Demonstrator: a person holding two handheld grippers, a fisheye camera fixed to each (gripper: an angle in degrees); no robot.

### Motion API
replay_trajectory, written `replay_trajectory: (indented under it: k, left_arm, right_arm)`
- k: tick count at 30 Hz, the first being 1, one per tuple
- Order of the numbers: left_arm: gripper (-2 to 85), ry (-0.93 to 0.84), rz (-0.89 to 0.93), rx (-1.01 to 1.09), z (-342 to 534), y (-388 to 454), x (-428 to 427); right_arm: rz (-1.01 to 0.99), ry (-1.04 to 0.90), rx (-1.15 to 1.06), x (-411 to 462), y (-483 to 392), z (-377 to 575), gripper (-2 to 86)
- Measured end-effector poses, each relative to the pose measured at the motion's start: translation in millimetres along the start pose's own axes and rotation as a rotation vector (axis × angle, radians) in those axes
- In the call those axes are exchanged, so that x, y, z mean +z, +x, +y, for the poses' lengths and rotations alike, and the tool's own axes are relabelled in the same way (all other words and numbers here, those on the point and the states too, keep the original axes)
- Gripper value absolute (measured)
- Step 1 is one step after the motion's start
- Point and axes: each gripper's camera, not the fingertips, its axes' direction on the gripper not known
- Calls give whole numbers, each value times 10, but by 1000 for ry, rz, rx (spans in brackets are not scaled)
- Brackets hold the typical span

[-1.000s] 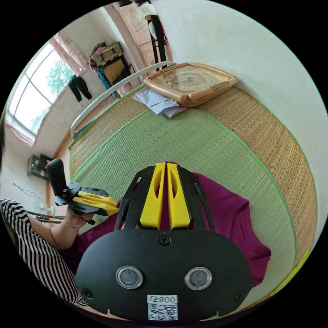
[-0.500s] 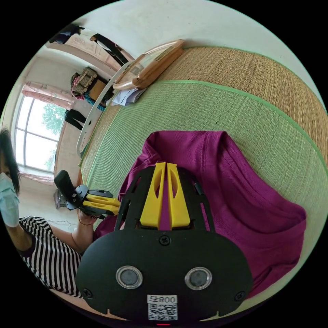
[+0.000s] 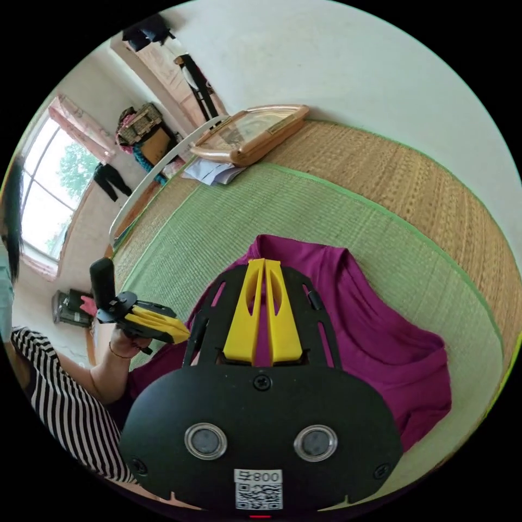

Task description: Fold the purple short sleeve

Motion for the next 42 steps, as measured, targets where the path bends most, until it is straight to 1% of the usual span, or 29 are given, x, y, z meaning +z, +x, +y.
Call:
replay_trajectory:
  k: [2,4,6,9,14,22,25,27,29,30,31,33,34,36,38,42]
  left_arm:
    - [3,-45,-38,-7,-11,13,104]
    - [2,-60,-67,-4,-16,37,149]
    - [1,-68,-82,0,-16,48,180]
    - [1,-68,-86,-11,2,22,206]
    - [1,-58,-117,-23,45,-1,222]
    - [1,-41,-111,-19,126,-22,268]
    - [1,-55,-114,-26,160,-50,318]
    - [1,-52,-110,-22,182,-54,329]
    - [1,-54,-133,-21,215,-62,349]
    - [2,-56,-137,-22,225,-67,358]
    - [2,-56,-133,-24,245,-80,378]
    - [1,-55,-113,-25,276,-97,399]
    - [1,-46,-103,-18,298,-97,395]
    - [1,-21,-92,-10,334,-100,368]
    - [1,2,-79,-11,388,-132,351]
    - [1,-53,-117,-24,453,-177,464]
  right_arm:
    - [-3,-42,-36,130,-61,-34,1]
    - [67,-83,-47,334,-92,-82,1]
    - [60,-125,-64,478,-102,-139,1]
    - [43,-116,-72,518,-130,-231,1]
    - [45,-153,-111,570,-194,-315,0]
    - [-19,-68,-108,208,-308,19,1]
    - [4,-61,-123,106,-413,164,2]
    - [-38,-61,-143,54,-488,247,2]
    - [-95,-85,-173,71,-594,345,2]
    - [-107,-128,-198,145,-674,410,2]
    - [-71,-175,-212,261,-734,472,2]
    - [-34,-203,-209,387,-771,547,2]
    - [-73,-176,-194,350,-769,567,2]
    - [-93,-194,-197,330,-797,570,2]
    - [-97,-166,-215,239,-858,596,2]
    - [36,-80,-168,7,-810,626,1]
